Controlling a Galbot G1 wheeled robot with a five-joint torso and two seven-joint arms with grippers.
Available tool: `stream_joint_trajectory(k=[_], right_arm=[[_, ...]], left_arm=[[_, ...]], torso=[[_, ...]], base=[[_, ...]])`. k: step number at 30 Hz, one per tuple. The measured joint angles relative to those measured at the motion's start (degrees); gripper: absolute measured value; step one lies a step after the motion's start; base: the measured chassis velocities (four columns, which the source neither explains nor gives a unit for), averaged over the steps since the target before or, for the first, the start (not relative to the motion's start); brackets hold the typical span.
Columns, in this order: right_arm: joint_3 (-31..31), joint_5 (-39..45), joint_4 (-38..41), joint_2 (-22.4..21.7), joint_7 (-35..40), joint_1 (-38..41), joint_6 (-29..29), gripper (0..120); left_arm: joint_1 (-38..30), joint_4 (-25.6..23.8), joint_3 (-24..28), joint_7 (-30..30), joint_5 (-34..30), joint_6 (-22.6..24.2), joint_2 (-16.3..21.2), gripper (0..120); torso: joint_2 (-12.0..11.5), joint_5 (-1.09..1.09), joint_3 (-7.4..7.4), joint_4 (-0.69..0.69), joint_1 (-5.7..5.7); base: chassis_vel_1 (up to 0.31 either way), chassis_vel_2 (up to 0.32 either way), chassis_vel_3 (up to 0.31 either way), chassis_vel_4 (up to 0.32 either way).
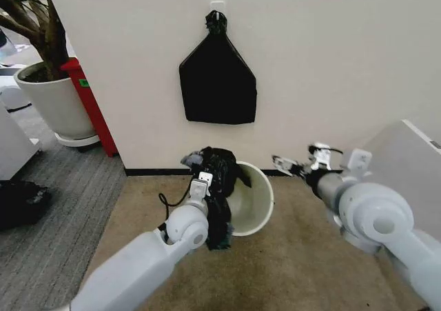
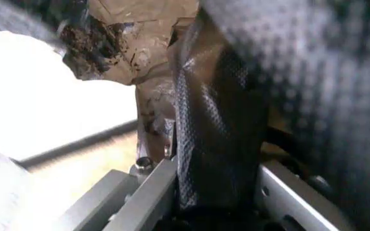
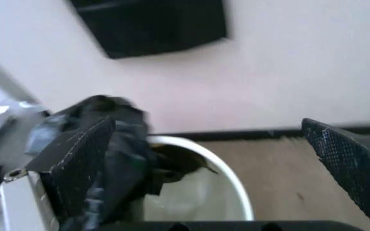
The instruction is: Place the garbage bag over the trash bin.
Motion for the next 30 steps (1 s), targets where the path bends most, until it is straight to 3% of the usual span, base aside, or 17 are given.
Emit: stream_joint_trajectory(k=[5, 13, 19, 30], right_arm=[[-10.2, -6.1, -3.1, 4.0, -4.6, 8.5, -0.9, 100], [-21.4, -17.8, -9.7, 11.7, -11.9, 17.2, -1.8, 100], [-24.3, -19.5, -13.2, 15.6, -11.7, 18.8, -2.5, 100], [-26.4, -19.7, -16.5, 17.9, -9.2, 19.9, -2.8, 99]], left_arm=[[-3.0, -0.1, 2.5, 4.7, 6.0, 0.9, 3.2, 0], [-5.3, 0.5, 4.3, 8.2, 9.5, 2.0, 3.9, 0], [-5.8, 0.7, 4.6, 9.3, 10.7, 2.1, 3.9, 0], [-5.6, 1.6, 4.7, 11.2, 15.0, 1.5, 3.4, 0]], torso=[[0.0, -0.01, 0.00, 0.01, 0.00], [0.0, 0.00, 0.00, 0.01, 0.00], [0.0, 0.00, 0.00, 0.00, 0.00], [0.0, 0.01, 0.00, 0.00, 0.00]], base=[[0.000, 0.000, 0.000, 0.000], [0.000, 0.000, 0.000, 0.000], [0.000, 0.000, 0.000, 0.000], [0.000, 0.000, 0.000, 0.000]])
